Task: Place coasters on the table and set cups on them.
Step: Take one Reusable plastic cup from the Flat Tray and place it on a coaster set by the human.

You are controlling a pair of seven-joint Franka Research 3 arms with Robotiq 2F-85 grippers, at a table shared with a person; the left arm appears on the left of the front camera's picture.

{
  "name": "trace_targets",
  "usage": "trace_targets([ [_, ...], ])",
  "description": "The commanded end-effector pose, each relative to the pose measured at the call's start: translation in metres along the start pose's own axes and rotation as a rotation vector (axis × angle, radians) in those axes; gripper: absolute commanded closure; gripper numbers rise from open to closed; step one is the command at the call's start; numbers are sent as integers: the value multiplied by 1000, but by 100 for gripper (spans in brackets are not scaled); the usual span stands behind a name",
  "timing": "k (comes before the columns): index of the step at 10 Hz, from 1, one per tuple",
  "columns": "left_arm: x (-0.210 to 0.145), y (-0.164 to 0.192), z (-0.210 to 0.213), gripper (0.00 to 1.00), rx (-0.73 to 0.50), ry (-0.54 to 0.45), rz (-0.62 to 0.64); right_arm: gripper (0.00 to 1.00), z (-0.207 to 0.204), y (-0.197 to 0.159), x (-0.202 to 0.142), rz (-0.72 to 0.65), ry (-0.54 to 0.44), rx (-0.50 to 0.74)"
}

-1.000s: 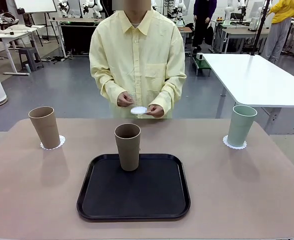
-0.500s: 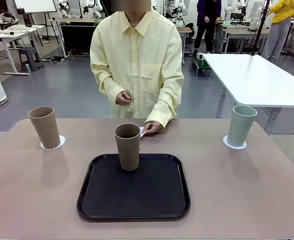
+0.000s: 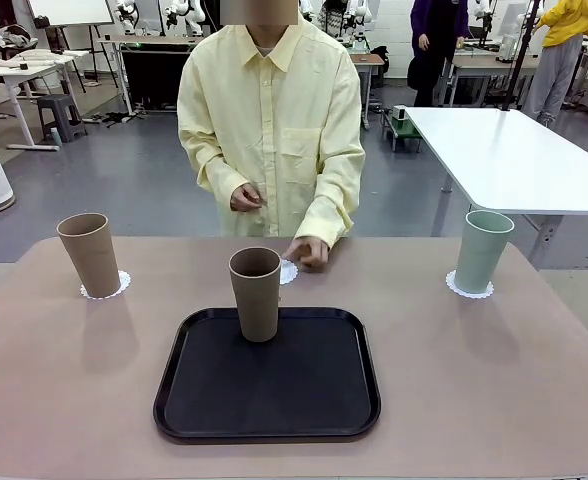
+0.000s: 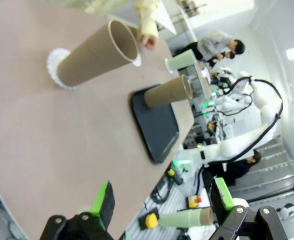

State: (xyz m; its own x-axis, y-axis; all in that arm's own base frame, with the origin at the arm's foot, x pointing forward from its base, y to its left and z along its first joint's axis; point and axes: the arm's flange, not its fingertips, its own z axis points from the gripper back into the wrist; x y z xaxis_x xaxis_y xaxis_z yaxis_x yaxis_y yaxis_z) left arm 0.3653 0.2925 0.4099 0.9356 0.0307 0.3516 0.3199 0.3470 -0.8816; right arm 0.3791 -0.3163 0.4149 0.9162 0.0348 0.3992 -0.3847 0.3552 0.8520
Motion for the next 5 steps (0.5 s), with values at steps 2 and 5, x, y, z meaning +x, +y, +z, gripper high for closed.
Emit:
trace_targets([
  [2, 0, -2, 2, 0, -1, -4, 4, 0, 1, 0, 0, 0, -3, 0],
  [5, 0, -2, 2, 0, -1, -4, 4, 0, 1, 0, 0, 0, -3, 0],
])
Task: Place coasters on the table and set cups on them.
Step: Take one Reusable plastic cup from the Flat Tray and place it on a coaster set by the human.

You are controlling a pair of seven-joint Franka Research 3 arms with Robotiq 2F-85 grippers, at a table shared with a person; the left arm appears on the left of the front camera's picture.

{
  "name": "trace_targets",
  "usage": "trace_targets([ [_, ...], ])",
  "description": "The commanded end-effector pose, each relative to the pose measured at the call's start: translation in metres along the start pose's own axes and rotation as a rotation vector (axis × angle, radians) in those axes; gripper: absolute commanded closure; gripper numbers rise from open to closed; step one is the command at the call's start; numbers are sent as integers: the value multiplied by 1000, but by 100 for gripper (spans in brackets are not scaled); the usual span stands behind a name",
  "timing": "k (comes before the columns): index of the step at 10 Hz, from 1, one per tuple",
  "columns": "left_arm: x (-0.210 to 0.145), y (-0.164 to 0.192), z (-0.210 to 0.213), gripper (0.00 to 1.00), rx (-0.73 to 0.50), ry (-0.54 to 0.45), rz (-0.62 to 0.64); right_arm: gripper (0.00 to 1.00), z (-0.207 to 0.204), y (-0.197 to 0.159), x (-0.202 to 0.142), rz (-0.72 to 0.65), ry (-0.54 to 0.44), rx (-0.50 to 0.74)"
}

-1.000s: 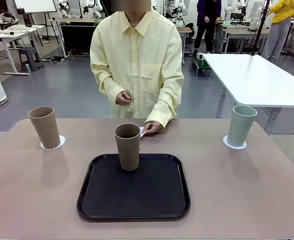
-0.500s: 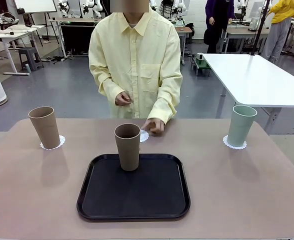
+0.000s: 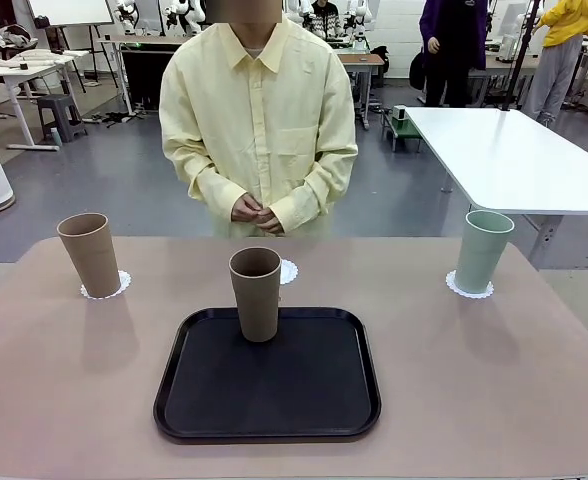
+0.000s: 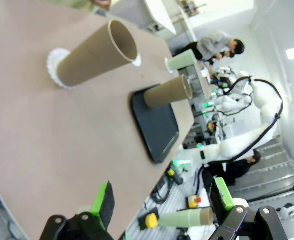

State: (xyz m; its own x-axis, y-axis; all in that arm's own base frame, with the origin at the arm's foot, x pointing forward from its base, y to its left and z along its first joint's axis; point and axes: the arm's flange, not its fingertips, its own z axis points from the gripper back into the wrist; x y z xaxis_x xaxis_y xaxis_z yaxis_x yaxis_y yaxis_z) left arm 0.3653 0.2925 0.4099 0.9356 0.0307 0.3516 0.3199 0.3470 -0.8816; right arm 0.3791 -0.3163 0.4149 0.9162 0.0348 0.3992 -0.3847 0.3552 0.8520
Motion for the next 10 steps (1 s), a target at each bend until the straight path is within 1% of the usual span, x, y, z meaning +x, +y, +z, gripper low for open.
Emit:
trace_targets([
  [1, 0, -2, 2, 0, -1, -4, 4, 0, 1, 0, 0, 0, -3, 0],
  [10, 0, -2, 2, 0, -1, -4, 4, 0, 1, 0, 0, 0, -3, 0],
])
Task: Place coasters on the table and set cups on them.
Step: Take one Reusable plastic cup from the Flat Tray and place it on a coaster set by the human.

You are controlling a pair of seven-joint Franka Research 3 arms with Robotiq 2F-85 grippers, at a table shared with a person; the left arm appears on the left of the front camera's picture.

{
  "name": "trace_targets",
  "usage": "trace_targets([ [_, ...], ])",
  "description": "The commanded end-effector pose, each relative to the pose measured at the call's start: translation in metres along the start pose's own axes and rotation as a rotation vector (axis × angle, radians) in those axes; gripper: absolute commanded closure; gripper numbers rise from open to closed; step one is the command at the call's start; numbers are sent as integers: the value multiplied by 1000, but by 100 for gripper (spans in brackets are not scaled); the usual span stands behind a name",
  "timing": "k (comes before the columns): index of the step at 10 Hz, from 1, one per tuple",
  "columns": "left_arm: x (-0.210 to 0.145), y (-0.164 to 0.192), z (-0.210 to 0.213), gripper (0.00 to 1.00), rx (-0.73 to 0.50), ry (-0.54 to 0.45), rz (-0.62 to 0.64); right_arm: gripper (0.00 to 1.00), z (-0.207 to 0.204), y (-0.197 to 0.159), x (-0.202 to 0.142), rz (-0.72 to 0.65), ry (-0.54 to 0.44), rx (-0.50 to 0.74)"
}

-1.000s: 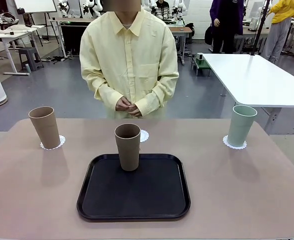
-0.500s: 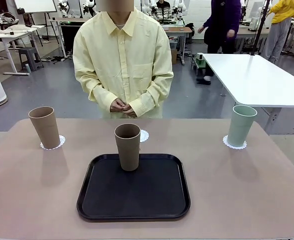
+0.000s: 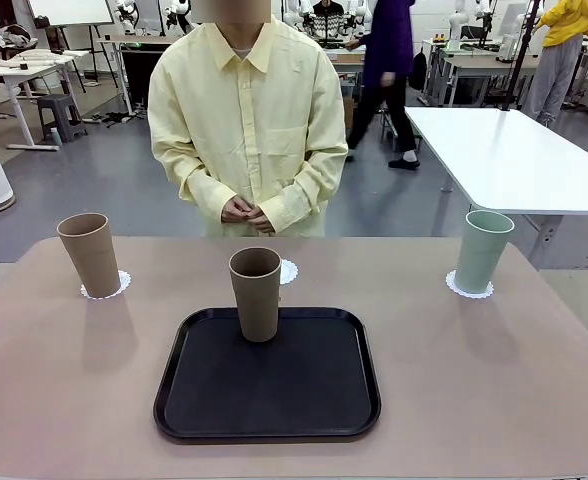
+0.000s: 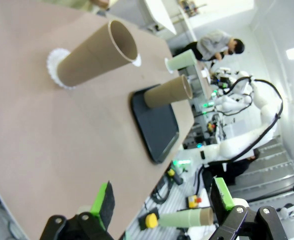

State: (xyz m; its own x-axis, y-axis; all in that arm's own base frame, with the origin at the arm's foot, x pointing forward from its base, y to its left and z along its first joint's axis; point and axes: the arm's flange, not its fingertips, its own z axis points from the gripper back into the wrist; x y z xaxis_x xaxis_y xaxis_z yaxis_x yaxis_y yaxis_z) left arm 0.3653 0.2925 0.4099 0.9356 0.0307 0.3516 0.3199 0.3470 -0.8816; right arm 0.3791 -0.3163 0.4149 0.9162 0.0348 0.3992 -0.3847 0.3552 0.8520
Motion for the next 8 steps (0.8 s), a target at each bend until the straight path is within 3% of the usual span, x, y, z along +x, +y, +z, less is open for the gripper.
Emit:
trace_targets([
  [1, 0, -2, 2, 0, -1, -4, 4, 0, 1, 0, 0, 0, -3, 0],
  [8, 0, -2, 2, 0, -1, -4, 4, 0, 0, 0, 0, 0, 0, 0],
])
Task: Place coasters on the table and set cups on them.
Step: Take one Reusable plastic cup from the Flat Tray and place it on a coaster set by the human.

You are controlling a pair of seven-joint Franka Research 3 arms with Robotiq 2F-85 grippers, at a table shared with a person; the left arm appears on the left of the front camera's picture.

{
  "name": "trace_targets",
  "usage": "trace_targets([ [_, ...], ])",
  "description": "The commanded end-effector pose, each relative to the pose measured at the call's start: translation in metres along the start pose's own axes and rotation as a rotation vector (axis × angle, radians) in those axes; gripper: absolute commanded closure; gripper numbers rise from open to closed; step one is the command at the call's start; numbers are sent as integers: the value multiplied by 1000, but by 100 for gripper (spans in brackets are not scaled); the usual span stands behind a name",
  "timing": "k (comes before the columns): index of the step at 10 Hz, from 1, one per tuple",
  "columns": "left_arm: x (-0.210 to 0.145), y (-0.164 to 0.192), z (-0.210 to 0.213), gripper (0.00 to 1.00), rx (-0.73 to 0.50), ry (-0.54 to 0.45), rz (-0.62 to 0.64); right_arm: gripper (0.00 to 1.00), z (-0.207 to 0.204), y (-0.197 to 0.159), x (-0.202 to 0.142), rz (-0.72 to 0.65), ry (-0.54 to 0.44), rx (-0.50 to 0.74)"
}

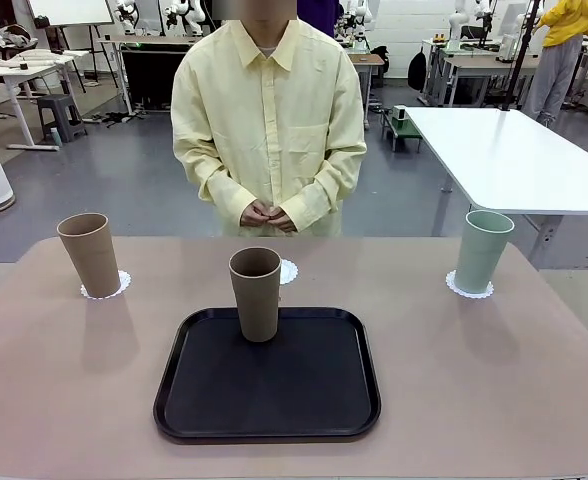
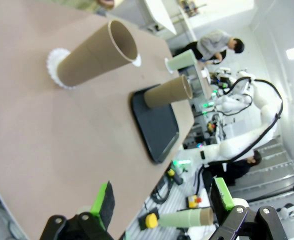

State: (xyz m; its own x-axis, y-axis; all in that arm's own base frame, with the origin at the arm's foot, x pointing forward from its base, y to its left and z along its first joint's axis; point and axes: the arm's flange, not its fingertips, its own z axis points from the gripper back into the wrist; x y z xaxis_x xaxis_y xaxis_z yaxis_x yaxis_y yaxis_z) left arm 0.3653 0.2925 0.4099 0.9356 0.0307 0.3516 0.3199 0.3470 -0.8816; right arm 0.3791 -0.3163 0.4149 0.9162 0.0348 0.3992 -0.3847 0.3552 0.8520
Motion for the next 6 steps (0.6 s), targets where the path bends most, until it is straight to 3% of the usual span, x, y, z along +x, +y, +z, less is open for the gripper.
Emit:
trace_targets([
  [1, 0, -2, 2, 0, -1, -4, 4, 0, -5, 22, 7, 121, 59, -65],
  [4, 0, -2, 2, 0, -1, -4, 4, 0, -46, 136, 51, 306, 192, -303],
  [6, 0, -2, 2, 0, -1, -4, 4, 0, -101, 194, 69, 403, 290, -418],
])
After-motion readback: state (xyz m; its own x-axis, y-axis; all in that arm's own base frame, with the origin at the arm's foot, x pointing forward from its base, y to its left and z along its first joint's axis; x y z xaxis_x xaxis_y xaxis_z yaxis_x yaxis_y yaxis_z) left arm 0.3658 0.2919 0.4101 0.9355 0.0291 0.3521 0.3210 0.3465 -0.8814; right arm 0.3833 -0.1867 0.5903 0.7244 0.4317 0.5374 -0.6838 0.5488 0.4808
